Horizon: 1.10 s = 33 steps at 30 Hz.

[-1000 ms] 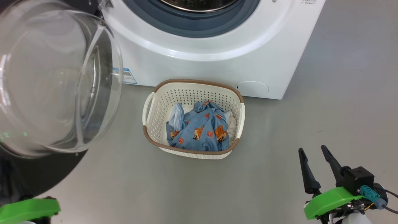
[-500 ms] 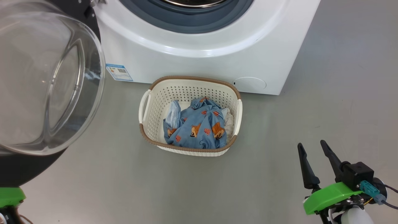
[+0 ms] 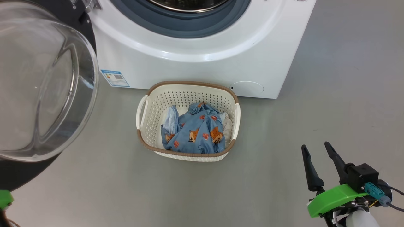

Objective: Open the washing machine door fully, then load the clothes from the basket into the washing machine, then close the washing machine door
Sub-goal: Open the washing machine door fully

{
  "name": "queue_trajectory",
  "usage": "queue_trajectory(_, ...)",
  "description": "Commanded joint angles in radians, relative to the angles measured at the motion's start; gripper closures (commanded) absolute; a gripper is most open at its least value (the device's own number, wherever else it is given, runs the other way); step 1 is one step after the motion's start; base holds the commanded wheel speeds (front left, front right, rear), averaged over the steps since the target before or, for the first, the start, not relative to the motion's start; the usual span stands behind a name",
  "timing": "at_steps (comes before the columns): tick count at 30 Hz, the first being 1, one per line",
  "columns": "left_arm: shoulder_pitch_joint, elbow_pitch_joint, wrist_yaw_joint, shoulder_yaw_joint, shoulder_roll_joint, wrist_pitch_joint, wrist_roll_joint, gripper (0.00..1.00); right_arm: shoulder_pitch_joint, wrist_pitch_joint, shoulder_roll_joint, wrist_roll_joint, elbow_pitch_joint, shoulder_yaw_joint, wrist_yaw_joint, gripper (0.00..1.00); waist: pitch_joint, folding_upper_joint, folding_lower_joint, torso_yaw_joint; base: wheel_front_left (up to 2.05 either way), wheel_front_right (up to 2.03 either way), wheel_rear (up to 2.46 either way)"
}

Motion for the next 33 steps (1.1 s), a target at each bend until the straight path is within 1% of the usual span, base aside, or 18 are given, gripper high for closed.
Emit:
queue_trajectory(1, -0.017, -0.027, -0.008, 0.031, 0.051, -0.005, 0.017, 1.0, -0.011, -0.005, -0.001, -0.002, -0.017, 0.025, 0.002, 0.0, -0.004, 0.0, 0.0, 0.0, 0.0, 0.0, 0.0)
queue_trajectory(4, -0.005, -0.064, -0.02, 0.027, 0.034, -0.005, 0.04, 1.0, -0.01, -0.005, -0.001, 0.001, -0.015, 0.025, 0.002, 0.0, -0.012, 0.0, 0.0, 0.0, 0.0, 0.0, 0.0)
queue_trajectory(5, 0.01, -0.101, -0.027, 0.021, 0.018, -0.005, 0.053, 1.0, -0.008, -0.005, 0.0, 0.003, -0.015, 0.024, 0.002, 0.0, -0.018, 0.0, 0.0, 0.0, 0.0, 0.0, 0.0)
queue_trajectory(9, 0.058, -0.184, -0.036, -0.014, -0.014, -0.005, 0.07, 1.0, -0.002, -0.005, 0.0, 0.01, -0.015, 0.024, 0.002, 0.0, -0.029, 0.0, 0.0, 0.003, 0.0, 0.0, 0.0)
queue_trajectory(13, 0.124, -0.259, -0.04, -0.092, -0.028, -0.005, 0.082, 1.0, 0.001, -0.005, 0.001, 0.017, -0.014, 0.028, 0.002, 0.0, -0.039, 0.0, 0.0, 0.002, 0.0, 0.0, 0.0)
queue_trajectory(15, 0.15, -0.28, -0.04, -0.14, -0.029, -0.005, 0.054, 1.0, 0.002, -0.005, 0.001, 0.021, -0.015, 0.029, 0.002, 0.0, -0.043, 0.0, 0.0, 0.0, 0.0, 0.0, 0.0)
queue_trajectory(17, 0.172, -0.302, -0.029, -0.191, -0.029, -0.005, 0.027, 1.0, 0.001, -0.005, 0.001, 0.025, -0.014, 0.03, 0.002, 0.0, -0.046, 0.0, 0.0, -0.002, 0.0, 0.0, 0.0)
queue_trajectory(18, 0.184, -0.316, -0.021, -0.216, -0.03, -0.005, 0.022, 0.92, 0.0, -0.005, 0.001, 0.026, -0.014, 0.03, 0.002, 0.0, -0.047, 0.0, 0.0, -0.004, 0.0, 0.0, 0.0)
queue_trajectory(19, 0.195, -0.333, -0.011, -0.238, -0.03, -0.005, 0.019, 0.36, 0.0, -0.005, 0.001, 0.026, -0.015, 0.031, 0.002, 0.0, -0.049, 0.0, 0.0, -0.006, 0.0, 0.0, 0.0)
queue_trajectory(20, 0.207, -0.344, -0.002, -0.26, -0.03, -0.005, 0.013, 0.0, 0.0, -0.005, 0.001, 0.025, -0.016, 0.032, 0.002, 0.0, -0.052, 0.0, 0.0, -0.01, 0.0, 0.0, 0.0)
queue_trajectory(25, 0.255, -0.406, 0.035, -0.331, -0.03, -0.005, 0.012, 0.0, 0.001, -0.005, 0.002, 0.026, -0.028, 0.043, 0.002, 0.0, -0.061, 0.0, 0.0, -0.037, 0.0, 0.0, 0.0)
queue_trajectory(33, 0.323, -0.454, 0.042, -0.449, -0.03, -0.005, 0.039, 0.0, 0.011, -0.005, 0.002, 0.041, -0.067, 0.063, 0.002, 0.0, -0.073, 0.0, 0.0, -0.097, 0.0, 0.0, 0.0)
